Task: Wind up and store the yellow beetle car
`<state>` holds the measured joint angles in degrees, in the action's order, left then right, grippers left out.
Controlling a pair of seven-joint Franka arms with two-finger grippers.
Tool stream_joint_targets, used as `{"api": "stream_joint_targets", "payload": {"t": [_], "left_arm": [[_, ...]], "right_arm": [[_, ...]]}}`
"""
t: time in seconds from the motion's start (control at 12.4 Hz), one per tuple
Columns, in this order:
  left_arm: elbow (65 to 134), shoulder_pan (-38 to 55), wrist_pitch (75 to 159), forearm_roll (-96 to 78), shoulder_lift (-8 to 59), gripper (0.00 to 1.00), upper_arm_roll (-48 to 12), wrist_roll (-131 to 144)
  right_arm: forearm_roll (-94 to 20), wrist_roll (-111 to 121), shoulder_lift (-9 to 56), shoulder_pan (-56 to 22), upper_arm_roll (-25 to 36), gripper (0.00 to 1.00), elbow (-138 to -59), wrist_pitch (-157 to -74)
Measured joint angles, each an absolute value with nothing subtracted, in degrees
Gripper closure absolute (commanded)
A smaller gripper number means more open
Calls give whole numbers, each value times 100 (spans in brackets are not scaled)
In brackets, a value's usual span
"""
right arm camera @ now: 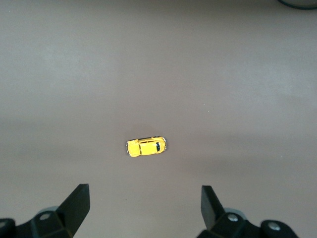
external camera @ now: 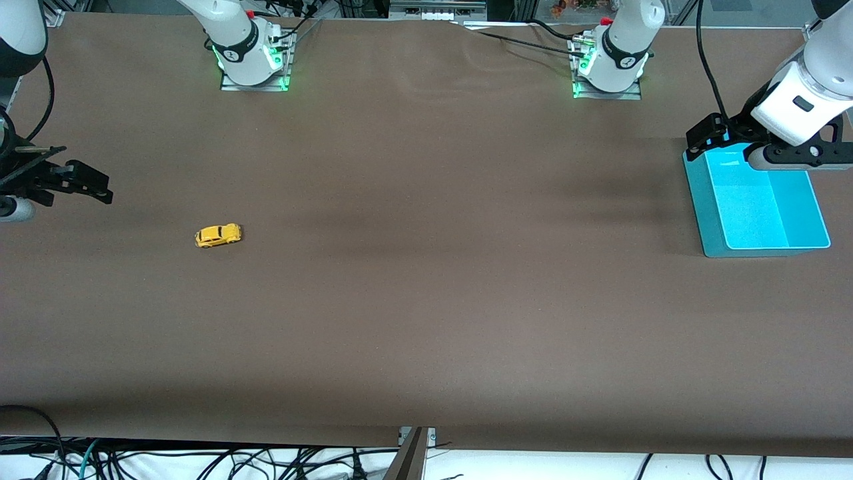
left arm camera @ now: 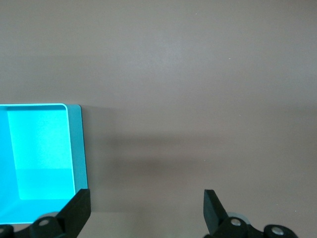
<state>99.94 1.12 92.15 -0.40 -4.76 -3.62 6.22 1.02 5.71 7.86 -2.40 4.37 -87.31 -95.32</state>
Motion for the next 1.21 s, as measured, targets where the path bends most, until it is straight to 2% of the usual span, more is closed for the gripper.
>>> {"api": "stream_joint_targets", "payload": {"t": [1.21], "left_arm": [[10008,-2,9173,-59,-477,0,-360,622]], "right_arm": [[101,568,836,-244,395,1,-8729,-9517]]}}
